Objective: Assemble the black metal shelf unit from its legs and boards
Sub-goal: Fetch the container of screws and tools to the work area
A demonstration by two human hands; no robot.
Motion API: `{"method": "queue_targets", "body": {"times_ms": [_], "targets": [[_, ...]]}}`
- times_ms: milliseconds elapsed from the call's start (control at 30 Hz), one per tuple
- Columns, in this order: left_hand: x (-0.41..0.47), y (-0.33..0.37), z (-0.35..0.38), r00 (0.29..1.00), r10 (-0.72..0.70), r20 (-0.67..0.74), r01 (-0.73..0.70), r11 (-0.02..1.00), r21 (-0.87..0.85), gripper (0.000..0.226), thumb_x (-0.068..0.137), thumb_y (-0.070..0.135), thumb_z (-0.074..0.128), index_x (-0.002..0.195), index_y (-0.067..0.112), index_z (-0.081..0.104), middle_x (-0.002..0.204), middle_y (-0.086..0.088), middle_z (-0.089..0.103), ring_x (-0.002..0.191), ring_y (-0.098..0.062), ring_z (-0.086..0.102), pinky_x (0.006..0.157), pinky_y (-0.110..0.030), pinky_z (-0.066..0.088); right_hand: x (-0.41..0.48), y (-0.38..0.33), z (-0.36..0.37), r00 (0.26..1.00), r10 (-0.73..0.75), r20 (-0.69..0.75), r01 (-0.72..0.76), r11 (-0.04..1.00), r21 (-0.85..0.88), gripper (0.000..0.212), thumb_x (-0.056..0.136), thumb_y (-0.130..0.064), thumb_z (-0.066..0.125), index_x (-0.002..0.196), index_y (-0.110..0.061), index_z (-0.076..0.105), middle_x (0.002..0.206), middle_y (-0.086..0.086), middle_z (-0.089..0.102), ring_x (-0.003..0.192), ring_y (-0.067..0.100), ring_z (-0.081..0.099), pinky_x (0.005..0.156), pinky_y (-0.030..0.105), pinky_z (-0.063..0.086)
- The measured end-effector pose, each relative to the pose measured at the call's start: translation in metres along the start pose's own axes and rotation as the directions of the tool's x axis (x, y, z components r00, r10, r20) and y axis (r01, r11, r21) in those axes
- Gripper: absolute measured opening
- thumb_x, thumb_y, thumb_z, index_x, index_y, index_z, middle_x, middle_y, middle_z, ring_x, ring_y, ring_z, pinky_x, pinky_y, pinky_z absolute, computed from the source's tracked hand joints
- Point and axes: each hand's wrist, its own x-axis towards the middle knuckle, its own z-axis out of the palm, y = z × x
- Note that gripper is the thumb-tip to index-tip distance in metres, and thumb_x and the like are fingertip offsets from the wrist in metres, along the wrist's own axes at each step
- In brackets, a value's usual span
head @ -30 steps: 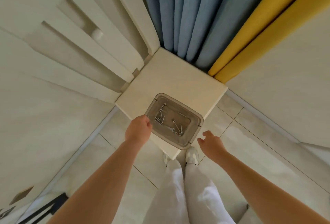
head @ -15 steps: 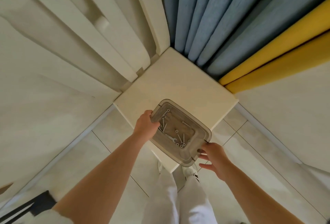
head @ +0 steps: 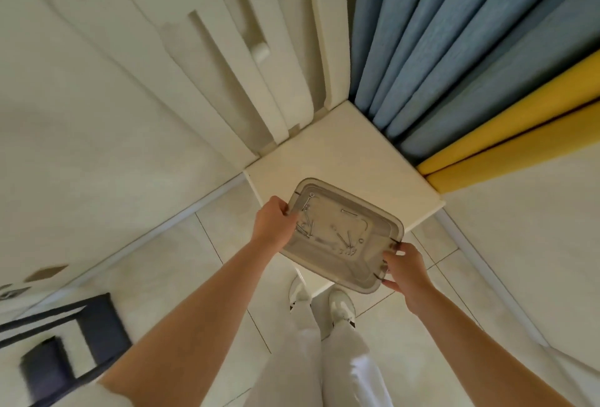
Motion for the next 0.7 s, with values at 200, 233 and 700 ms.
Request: {"method": "queue_targets", "body": {"times_ms": [200,233,700], "targets": [[-0.084,0.002,-0.029,0.988,-0.062,-0.145,0.033,0.980,-0.194,0.013,0.093,0.021,0.058,0.084,0.025,0.049,0.080,0.005,0.059,0.064,-0.006,0.052,0.046,-0.014,0.035,-0.049,-0.035,-0.027,0.966,-0.257,0.016,0.257,0.955,-0.146,0.037,0.090,-0.008,0.053,0.125,-0.018,0.051,0.087,0.010,0.063,0.074,0.025,0.059,0.069,0.042,0.054],[-0.100,0.001,-0.033,0.980,-0.087,-0.179,0.039,0.967,-0.253,0.014,0.092,0.021,0.059,0.084,0.024,0.049,0.078,0.006,0.058,0.062,-0.005,0.052,0.045,-0.013,0.036,-0.058,-0.041,-0.031,0.953,-0.301,0.030,0.301,0.938,-0.172,0.036,0.089,-0.008,0.054,0.124,-0.018,0.053,0.084,0.009,0.063,0.073,0.025,0.059,0.069,0.042,0.053],[-0.280,-0.066,-0.091,0.791,-0.439,-0.427,0.008,0.704,-0.710,0.014,0.087,0.014,0.069,0.084,0.013,0.055,0.070,0.002,0.049,0.062,-0.013,0.044,0.058,-0.025,0.041,-0.219,-0.103,0.004,0.703,-0.628,0.334,0.705,0.678,-0.208,0.018,0.093,-0.029,0.063,0.111,-0.027,0.063,0.088,-0.002,0.066,0.080,0.016,0.063,0.067,0.034,0.054]]}}
